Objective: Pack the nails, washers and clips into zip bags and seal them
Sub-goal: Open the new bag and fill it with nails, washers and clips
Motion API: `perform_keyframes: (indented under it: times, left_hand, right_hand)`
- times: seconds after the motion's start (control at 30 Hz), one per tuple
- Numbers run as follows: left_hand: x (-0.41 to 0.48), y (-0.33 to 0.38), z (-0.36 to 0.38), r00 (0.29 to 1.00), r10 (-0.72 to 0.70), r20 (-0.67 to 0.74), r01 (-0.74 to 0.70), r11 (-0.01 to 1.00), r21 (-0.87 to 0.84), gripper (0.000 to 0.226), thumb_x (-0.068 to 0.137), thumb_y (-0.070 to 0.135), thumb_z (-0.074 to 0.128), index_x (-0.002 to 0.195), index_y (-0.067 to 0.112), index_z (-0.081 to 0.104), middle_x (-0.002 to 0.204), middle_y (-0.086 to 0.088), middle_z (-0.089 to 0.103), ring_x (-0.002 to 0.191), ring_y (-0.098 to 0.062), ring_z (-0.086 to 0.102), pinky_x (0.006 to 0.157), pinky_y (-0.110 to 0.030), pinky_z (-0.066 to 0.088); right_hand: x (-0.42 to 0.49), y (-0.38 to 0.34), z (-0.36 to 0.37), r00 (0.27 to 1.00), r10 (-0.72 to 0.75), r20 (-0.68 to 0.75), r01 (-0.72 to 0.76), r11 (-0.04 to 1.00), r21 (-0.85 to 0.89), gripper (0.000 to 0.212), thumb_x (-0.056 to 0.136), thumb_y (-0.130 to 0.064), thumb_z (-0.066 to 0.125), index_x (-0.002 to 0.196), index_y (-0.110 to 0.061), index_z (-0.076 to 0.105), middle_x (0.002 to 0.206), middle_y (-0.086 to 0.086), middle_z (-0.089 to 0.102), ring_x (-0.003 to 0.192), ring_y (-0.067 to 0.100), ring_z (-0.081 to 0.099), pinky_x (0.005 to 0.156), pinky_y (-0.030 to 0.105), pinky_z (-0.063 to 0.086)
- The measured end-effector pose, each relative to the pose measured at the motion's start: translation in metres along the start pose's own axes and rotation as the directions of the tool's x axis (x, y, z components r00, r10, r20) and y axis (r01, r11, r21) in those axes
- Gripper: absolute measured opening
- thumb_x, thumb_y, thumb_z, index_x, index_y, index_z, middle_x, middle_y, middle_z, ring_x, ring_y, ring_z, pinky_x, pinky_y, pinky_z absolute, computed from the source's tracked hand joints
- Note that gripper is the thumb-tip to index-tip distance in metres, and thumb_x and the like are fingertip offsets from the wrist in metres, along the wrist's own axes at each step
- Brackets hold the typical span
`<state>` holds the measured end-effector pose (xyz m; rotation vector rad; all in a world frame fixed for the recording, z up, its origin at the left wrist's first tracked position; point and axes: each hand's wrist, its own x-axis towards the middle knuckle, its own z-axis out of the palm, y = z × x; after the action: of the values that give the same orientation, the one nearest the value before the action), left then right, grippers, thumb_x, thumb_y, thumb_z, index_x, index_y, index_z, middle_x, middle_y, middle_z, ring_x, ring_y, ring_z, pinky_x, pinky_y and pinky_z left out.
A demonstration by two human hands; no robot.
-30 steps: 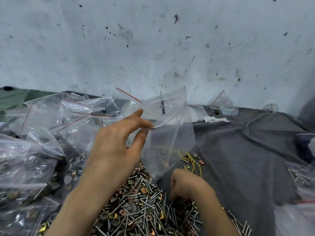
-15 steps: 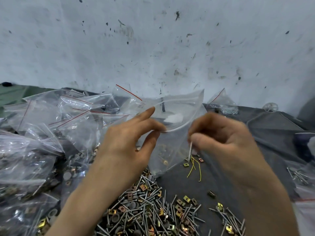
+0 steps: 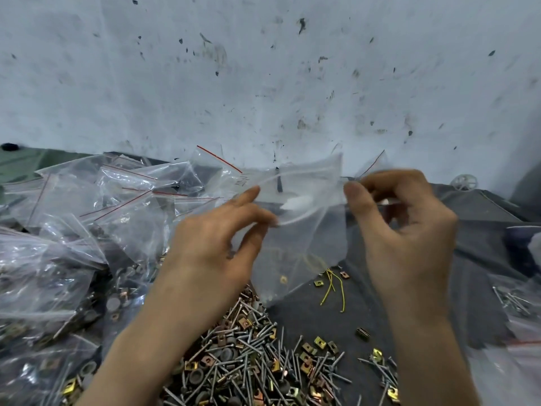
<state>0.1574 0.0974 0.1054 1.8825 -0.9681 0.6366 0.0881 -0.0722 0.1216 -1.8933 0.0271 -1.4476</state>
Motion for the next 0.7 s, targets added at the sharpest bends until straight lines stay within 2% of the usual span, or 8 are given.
perform_keyframes:
  times: [0.1,0.13,0.2,0.27,0.3,0.4,0.5,0.7]
  left_hand:
    - [0.003,-0.007,-0.004,0.992,-0.119,-0.048,0.12,0.993,0.008,0.028,0.085,0.019,0.062,0.08,0.047,0.063,0.126,0.017,0.058,0.112,0.021,0.04,0.075,-0.002,0.039]
    - [0.004,-0.009,-0.005,0.987,-0.147,-0.061,0.148,0.989,0.011,0.029,0.085,0.019,0.062,0.079,0.048,0.062,0.126,0.015,0.059,0.111,0.02,0.038,0.076,0.003,0.035]
    - [0.005,-0.011,-0.007,0.982,-0.177,-0.07,0.179,0.984,0.022,0.031,0.086,0.018,0.062,0.08,0.048,0.062,0.126,0.014,0.06,0.109,0.021,0.037,0.074,0.009,0.029]
    - [0.005,-0.011,-0.007,0.981,-0.184,-0.066,0.186,0.982,0.03,0.03,0.086,0.018,0.063,0.08,0.048,0.062,0.126,0.015,0.061,0.109,0.022,0.037,0.074,0.009,0.029]
    - [0.004,-0.011,-0.007,0.981,-0.183,-0.062,0.185,0.982,0.029,0.03,0.086,0.018,0.063,0.08,0.048,0.062,0.126,0.015,0.06,0.107,0.024,0.038,0.074,0.009,0.029]
    - [0.003,-0.01,-0.006,0.986,-0.158,-0.057,0.16,0.986,0.035,0.032,0.086,0.018,0.063,0.078,0.049,0.061,0.125,0.016,0.061,0.097,0.033,0.04,0.07,0.004,0.034]
    - [0.004,-0.009,-0.005,0.989,-0.129,-0.067,0.133,0.989,0.06,0.033,0.085,0.016,0.064,0.08,0.048,0.061,0.125,0.013,0.061,0.108,0.024,0.038,0.078,0.005,0.032]
    - [0.004,-0.01,-0.003,0.991,-0.12,-0.062,0.123,0.991,0.047,0.032,0.085,0.018,0.064,0.08,0.049,0.061,0.125,0.014,0.061,0.111,0.021,0.039,0.079,0.004,0.033]
  right_hand:
    - [-0.001,0.02,0.003,0.904,0.313,0.292,-0.296,0.95,-0.103,0.016,0.081,-0.026,0.07,0.067,-0.019,0.065,0.059,-0.008,0.062,0.054,-0.001,0.052,0.054,0.013,0.04]
    - [-0.004,0.028,0.007,0.789,0.396,0.471,-0.312,0.917,-0.248,0.013,0.081,-0.022,0.069,0.068,-0.019,0.066,0.057,-0.008,0.062,0.051,-0.002,0.052,0.053,0.014,0.04]
    - [-0.018,0.045,0.021,0.448,0.518,0.729,-0.219,0.854,-0.472,0.015,0.082,-0.01,0.066,0.076,-0.024,0.068,0.063,-0.009,0.063,0.047,-0.003,0.05,0.048,0.012,0.038]
    - [-0.038,0.06,0.04,0.161,0.6,0.784,-0.138,0.8,-0.584,0.019,0.082,-0.005,0.066,0.092,-0.021,0.07,0.083,-0.003,0.069,0.052,0.0,0.053,0.047,0.014,0.04]
    - [-0.048,0.067,0.048,0.089,0.623,0.777,-0.109,0.782,-0.614,0.022,0.081,-0.005,0.069,0.098,-0.018,0.07,0.092,0.001,0.07,0.058,0.004,0.057,0.05,0.015,0.043]
    - [-0.063,0.083,0.065,0.06,0.627,0.777,-0.098,0.778,-0.621,0.026,0.076,-0.009,0.076,0.101,-0.015,0.071,0.102,0.005,0.069,0.083,0.016,0.062,0.068,0.02,0.046]
    - [-0.067,0.089,0.067,0.097,0.599,0.795,-0.122,0.8,-0.588,0.023,0.075,-0.008,0.077,0.097,-0.013,0.071,0.084,-0.001,0.061,0.078,0.014,0.056,0.064,0.019,0.042]
    - [-0.07,0.096,0.066,0.131,0.555,0.821,-0.126,0.831,-0.542,0.016,0.076,-0.008,0.076,0.09,-0.013,0.072,0.077,-0.006,0.059,0.066,0.006,0.054,0.053,0.013,0.04]
